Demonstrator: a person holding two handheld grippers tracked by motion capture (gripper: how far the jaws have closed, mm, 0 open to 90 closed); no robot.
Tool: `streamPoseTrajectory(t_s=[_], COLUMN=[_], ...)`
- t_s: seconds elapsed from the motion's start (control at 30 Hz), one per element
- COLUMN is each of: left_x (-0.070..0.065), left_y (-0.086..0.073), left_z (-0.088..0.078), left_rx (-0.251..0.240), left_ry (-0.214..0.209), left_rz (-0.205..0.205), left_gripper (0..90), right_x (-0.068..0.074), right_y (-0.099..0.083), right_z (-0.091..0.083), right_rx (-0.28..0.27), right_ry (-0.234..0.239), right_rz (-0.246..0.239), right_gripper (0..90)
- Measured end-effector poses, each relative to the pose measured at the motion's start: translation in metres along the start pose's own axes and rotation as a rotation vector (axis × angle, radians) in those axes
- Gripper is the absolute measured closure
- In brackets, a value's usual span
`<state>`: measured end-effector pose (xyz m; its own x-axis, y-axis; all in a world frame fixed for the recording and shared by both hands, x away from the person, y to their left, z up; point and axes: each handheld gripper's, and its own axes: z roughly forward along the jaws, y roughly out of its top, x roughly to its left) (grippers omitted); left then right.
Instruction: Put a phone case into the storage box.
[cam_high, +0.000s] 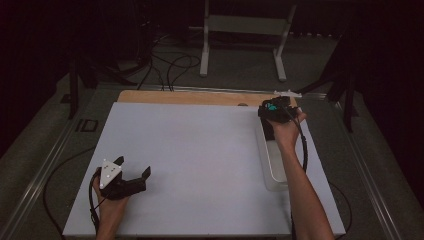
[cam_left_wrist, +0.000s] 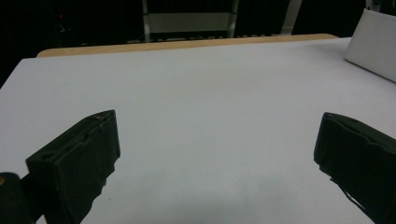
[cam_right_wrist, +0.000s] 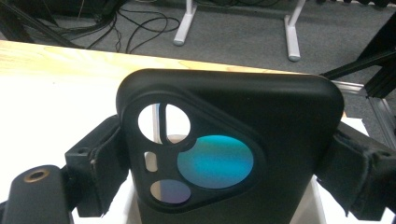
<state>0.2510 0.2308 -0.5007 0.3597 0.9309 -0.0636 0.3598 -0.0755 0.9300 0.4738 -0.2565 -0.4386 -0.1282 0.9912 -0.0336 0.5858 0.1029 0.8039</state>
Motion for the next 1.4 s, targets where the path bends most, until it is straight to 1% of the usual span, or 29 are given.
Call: streamPoseTrajectory(t_s=[0.17,0.27,0.57,0.77,0.87,0.97,1.0,1.13,1.33,1.4], left_x=[0.000,0.000,0.000,0.000,0.000,0.000,0.000,0.000,-0.001,-0.001], left_y=[0.000,0.000,0.000,0.000,0.000,0.000,0.000,0.000,0.000,0.000], left_z=[0.000,0.000,0.000,0.000,0.000,0.000,0.000,0.000,0.001,0.001], left_rx=[0.000,0.001,0.002,0.000,0.001,0.002,0.003,0.005,0.005,0.005], left_ry=[0.000,0.000,-0.001,-0.001,-0.002,-0.002,-0.002,-0.003,-0.004,-0.004], left_rz=[-0.001,0.001,0.001,-0.002,0.000,0.000,0.000,-0.001,-0.002,-0.004], left_gripper=[0.7,0.7,0.7,0.7,0.7,0.7,0.7,0.7,0.7,0.7], right_x=[0.000,0.000,-0.001,-0.001,0.001,0.002,0.003,0.003,0.009,0.012], right_y=[0.001,0.002,0.004,0.006,0.006,0.004,0.004,-0.001,-0.007,-0.008], right_z=[-0.001,-0.002,-0.007,-0.014,-0.018,-0.022,-0.024,-0.030,-0.041,-0.046], right_rx=[-0.012,-0.020,-0.044,-0.065,-0.077,-0.085,-0.086,-0.082,-0.073,-0.078], right_ry=[0.001,-0.001,-0.010,0.004,0.019,0.039,0.041,0.073,0.121,0.137], right_rz=[0.006,-0.003,-0.009,-0.007,-0.011,-0.029,-0.028,-0.020,-0.060,-0.071], right_gripper=[9.6,9.5,9.5,9.5,9.6,9.6,9.6,9.6,9.6,9.7])
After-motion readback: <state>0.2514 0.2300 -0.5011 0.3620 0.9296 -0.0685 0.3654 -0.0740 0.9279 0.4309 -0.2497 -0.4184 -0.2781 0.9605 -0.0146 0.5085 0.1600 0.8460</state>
